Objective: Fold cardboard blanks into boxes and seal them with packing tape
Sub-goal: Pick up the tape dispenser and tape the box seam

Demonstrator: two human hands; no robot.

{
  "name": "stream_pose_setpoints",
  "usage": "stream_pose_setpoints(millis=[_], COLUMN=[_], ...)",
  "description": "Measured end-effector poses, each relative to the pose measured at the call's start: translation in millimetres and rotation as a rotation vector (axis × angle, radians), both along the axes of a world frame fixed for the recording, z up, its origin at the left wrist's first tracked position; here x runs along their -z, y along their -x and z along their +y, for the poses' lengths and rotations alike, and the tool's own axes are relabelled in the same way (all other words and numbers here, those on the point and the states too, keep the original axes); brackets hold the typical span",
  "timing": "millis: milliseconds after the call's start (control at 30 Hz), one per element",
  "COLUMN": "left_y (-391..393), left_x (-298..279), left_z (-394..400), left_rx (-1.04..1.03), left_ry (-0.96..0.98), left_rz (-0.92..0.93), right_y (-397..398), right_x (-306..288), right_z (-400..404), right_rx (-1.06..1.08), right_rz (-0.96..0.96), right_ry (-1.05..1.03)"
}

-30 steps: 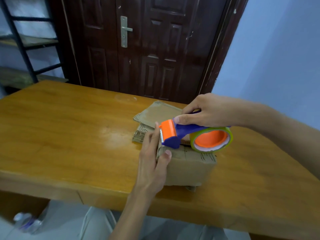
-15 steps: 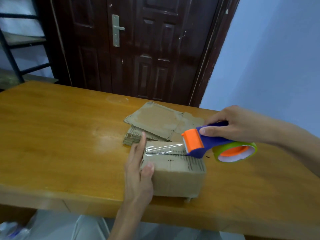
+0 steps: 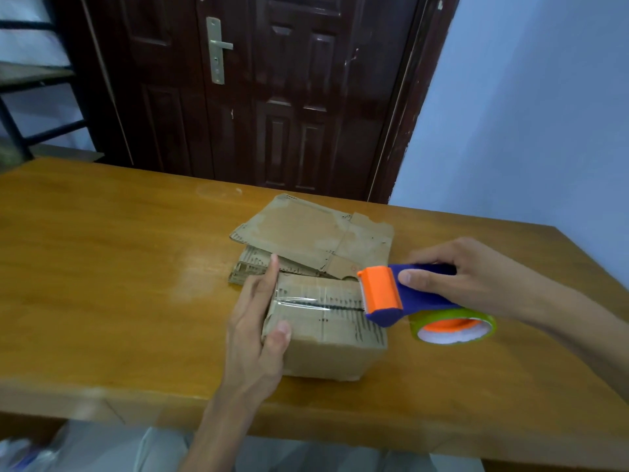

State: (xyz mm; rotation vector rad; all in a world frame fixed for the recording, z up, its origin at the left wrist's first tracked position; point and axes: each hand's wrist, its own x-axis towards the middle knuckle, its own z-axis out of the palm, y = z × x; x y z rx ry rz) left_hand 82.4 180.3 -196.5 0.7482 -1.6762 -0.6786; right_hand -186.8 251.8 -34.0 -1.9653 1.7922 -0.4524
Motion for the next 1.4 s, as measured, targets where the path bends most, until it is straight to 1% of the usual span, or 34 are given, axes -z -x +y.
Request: stream_pose_setpoints(millis=[200,267,333,433,600,800,967,1067,1133,1200,1233,1333,1400], left_y=[-4,-4,-4,-8,-15,-14,-15,-16,-22,-29,-32,-25,-7], left_x=[6,4,4,6,5,3,4,-3,-14,-34,-46,-88,-109], left_z=[-1,0,0,1,-2,1,1,3,3,-2,-5,-8,-3], left_rx=[-0.013,-0.026,-0.024,0.026,0.076,0.066,0.09,0.156,0.22,0.253,0.26,0.254,0.275], left_ry=[-0.045,-0.034,-0.072,-0.17,-0.199,-0.185,-0.184,-0.182,-0.22,-0.223,-0.176,0.098,0.214], left_rz=[-0.079,-0.095,-0.115,-0.134,-0.205,-0.234,-0.198,-0.182,-0.208,-0.328,-0.42,-0.789,-1.019], right_y=[5,9,12,16,19,27,32,35,31,27,26,26,27], right_x=[20,23,26,27,25,14,23,28,34,42,45,47,50], right_z=[0,1,5,7,8,18,24,22,22,22,23,22,23], right_rx=[0.013,0.006,0.013,0.01,0.017,0.057,0.075,0.077,0.079,0.083,0.083,0.09,0.101], right_rz=[-0.089,-0.079,-0.092,-0.112,-0.121,-0.142,-0.191,-0.207,-0.208,-0.205,-0.201,-0.16,-0.139], right_ry=[-0.028,-0.025,-0.034,-0.033,-0.044,-0.038,-0.058,-0.047,-0.038,-0.025,-0.017,0.001,0.003])
